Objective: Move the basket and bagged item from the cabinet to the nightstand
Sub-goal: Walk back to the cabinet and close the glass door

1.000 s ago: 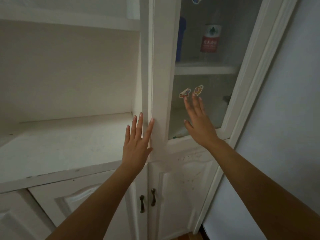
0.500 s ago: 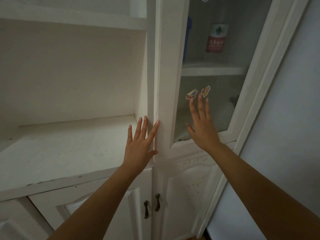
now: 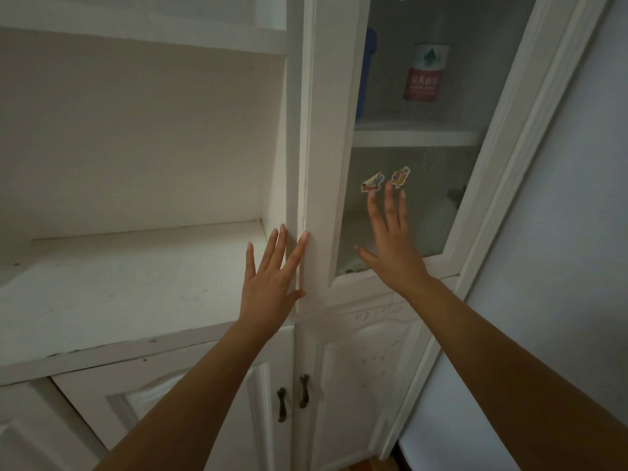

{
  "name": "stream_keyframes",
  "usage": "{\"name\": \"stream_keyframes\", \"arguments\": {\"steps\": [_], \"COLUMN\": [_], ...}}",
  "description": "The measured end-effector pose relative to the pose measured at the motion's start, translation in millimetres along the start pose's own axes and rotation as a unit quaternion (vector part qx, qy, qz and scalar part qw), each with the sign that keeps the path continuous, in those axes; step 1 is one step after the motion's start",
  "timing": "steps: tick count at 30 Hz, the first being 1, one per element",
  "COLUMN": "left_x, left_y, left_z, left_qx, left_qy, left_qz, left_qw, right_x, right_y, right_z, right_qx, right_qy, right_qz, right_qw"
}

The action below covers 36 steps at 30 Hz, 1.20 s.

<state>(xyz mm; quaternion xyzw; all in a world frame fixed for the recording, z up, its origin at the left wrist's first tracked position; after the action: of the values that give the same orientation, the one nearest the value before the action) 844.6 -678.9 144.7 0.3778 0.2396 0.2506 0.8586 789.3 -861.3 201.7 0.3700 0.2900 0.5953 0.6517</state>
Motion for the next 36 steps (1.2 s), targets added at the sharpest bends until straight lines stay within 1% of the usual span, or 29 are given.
{"name": "stream_keyframes", "arguments": {"steps": [11, 16, 21, 33, 36], "left_x": [7.6, 7.7, 7.6, 8.4, 6.9], "left_y": [-5.2, -6.7, -7.0, -7.3, -5.1], "left_z": [7.9, 8.8, 8.7, 8.5, 7.1], "left_qx": [-0.036, -0.050, -0.043, -0.022, -0.011], "left_qy": [0.025, 0.028, 0.031, 0.030, 0.032], "left_qz": [0.028, 0.032, 0.021, -0.006, -0.009], "left_qw": [0.999, 0.998, 0.998, 0.999, 0.999], "right_x": [2.2, 1.0, -1.6, -2.5, -2.5], "right_y": [-10.6, -13.7, -12.9, -3.8, 1.5], "right_z": [12.8, 15.0, 14.7, 10.9, 9.8], "right_qx": [0.012, 0.008, 0.007, 0.037, 0.056], "right_qy": [-0.028, -0.024, -0.020, -0.013, -0.015], "right_qz": [-0.046, -0.056, -0.062, -0.064, -0.054], "right_qw": [0.998, 0.998, 0.998, 0.997, 0.997]}}
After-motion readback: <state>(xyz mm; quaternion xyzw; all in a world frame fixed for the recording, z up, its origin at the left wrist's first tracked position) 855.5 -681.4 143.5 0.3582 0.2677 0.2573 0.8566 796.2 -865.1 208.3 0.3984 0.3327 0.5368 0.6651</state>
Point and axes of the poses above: each hand's wrist, its own z-axis towards the middle knuckle, its own y-axis out of the back of the hand, x = y × z, the point moved 4 cm from there along z, towards the middle knuckle, and after that the axes turned 8 degrees about -z, right-handed, at the moved point
